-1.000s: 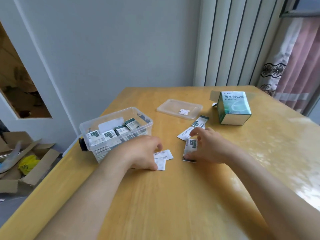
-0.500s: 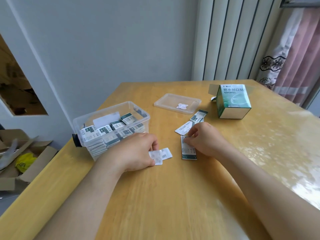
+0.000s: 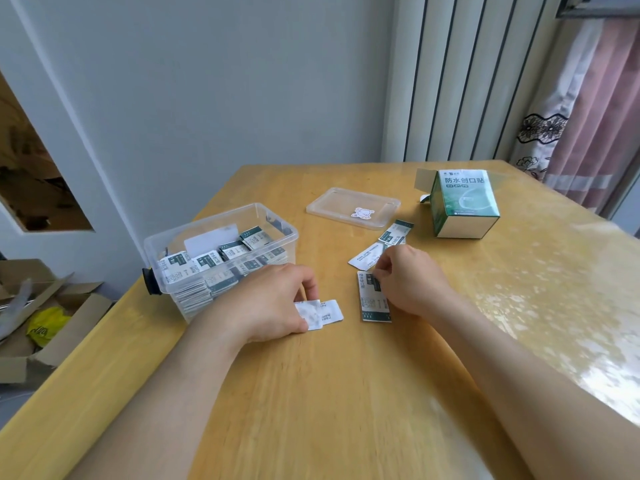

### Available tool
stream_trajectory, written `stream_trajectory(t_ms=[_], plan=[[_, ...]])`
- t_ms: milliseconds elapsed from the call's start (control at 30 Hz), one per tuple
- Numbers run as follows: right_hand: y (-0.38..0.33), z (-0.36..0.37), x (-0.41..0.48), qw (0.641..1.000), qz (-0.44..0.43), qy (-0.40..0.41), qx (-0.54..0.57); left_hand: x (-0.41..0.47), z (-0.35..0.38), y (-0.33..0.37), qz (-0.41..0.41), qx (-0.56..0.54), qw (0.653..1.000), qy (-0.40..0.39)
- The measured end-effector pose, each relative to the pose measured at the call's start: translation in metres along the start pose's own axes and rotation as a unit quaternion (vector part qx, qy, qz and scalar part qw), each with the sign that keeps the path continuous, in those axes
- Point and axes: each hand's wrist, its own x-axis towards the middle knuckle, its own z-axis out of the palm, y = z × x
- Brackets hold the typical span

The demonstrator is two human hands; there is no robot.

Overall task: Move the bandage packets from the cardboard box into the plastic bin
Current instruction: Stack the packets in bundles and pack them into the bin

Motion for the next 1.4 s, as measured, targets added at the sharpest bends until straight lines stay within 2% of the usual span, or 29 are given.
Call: stream_trajectory(t_ms=[33,100,167,200,267,333,433,633,767,833,967,1067,1133,1200,1267,1333,1400], plan=[[0.0,-0.002,-0.001,1.0,-0.009,-0.003,0.021,0.001,0.001,0.0,0.001,0.0,1.0,0.005],[-0.003,-0.012,-0.005,0.99,-0.011,-0.019,0.139,0.002,0.002,0.001,0.003,-0.004,0.999,0.033],[-0.006,-0.026,-0.012,0.966,0.003,-0.047,0.255,0.004,-0.001,0.004,0.016,-0.067,0.994,0.087],[-0.008,-0.032,-0.015,0.959,0.005,-0.057,0.279,0.004,-0.004,0.006,0.036,-0.138,0.983,0.119],[-0.01,-0.041,-0.021,0.955,-0.005,-0.062,0.289,0.0,-0.009,0.011,0.103,-0.301,0.932,0.173],[-0.014,-0.045,-0.027,0.946,-0.019,-0.072,0.316,-0.004,-0.011,0.018,0.16,-0.377,0.891,0.197],[-0.018,-0.045,-0.031,0.897,-0.02,-0.106,0.429,-0.004,0.0,0.026,0.186,-0.399,0.881,0.17],[-0.017,-0.041,-0.031,0.787,0.011,-0.141,0.601,0.001,0.009,0.028,0.14,-0.483,0.86,0.086],[-0.012,-0.035,-0.028,0.733,0.034,-0.167,0.658,0.003,0.016,0.025,0.09,-0.453,0.884,0.074],[-0.01,-0.029,-0.029,0.72,0.026,-0.191,0.667,0.007,0.018,0.021,0.074,-0.434,0.895,0.075],[-0.014,-0.019,-0.035,0.742,-0.009,-0.232,0.629,0.01,0.023,0.023,0.079,-0.457,0.884,0.056],[-0.017,-0.016,-0.036,0.728,0.015,-0.226,0.647,0.018,0.029,0.034,0.098,-0.433,0.892,0.084],[-0.015,-0.021,-0.033,0.718,0.025,-0.199,0.667,0.027,0.03,0.038,0.085,-0.397,0.91,0.079],[-0.005,-0.029,-0.023,0.733,0.051,-0.131,0.665,0.038,0.027,0.043,0.047,-0.386,0.919,0.069],[0.007,-0.038,-0.008,0.786,0.092,-0.058,0.609,0.055,0.025,0.051,0.014,-0.33,0.941,0.077],[0.019,-0.04,0.012,0.859,0.125,-0.018,0.496,0.073,0.025,0.062,-0.015,-0.144,0.985,0.097],[0.029,-0.039,0.034,0.926,0.12,-0.006,0.357,0.092,0.029,0.075,-0.033,-0.026,0.995,0.093]])
